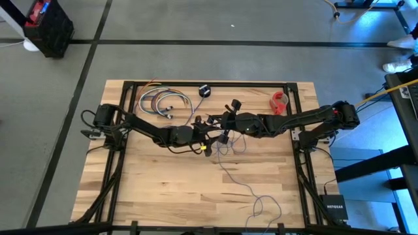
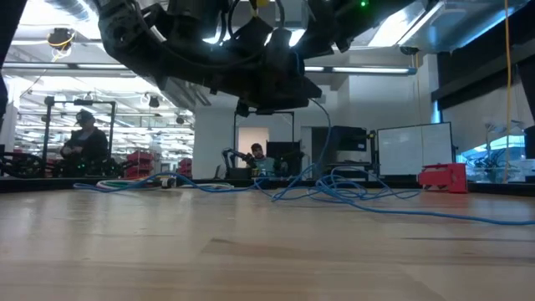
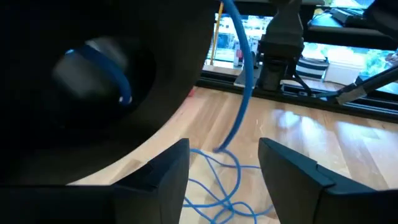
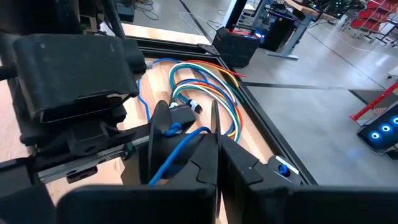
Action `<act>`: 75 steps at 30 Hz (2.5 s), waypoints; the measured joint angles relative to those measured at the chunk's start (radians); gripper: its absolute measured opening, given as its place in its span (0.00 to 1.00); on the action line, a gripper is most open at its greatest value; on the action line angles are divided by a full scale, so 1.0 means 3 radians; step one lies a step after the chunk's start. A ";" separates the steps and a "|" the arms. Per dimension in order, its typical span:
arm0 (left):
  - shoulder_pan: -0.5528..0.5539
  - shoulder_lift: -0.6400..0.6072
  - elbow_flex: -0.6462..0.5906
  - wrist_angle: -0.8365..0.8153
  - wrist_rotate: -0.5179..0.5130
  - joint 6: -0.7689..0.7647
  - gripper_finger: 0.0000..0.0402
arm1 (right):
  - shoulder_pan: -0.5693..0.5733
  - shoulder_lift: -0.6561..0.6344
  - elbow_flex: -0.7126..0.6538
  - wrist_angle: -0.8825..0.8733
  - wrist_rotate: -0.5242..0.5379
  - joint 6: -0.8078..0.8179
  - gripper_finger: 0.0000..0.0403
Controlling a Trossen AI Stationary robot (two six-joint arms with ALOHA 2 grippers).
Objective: Coil cords
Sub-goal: Coil the blue wire onto the black spool
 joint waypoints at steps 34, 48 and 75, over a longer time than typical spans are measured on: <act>0.0036 0.0001 0.0090 0.0584 -0.0018 0.0246 0.00 | -0.0002 -0.0001 -0.0001 0.0396 -0.0109 0.0028 0.01; 0.0039 0.0001 0.0092 0.0330 0.0004 0.0336 0.01 | 0.0000 -0.0289 0.0076 0.0351 -0.0449 0.0049 0.01; 0.0047 -0.0014 0.0100 0.0109 0.0013 0.0481 0.01 | 0.0412 -0.0895 0.0063 -0.0238 -0.0053 -0.0159 0.01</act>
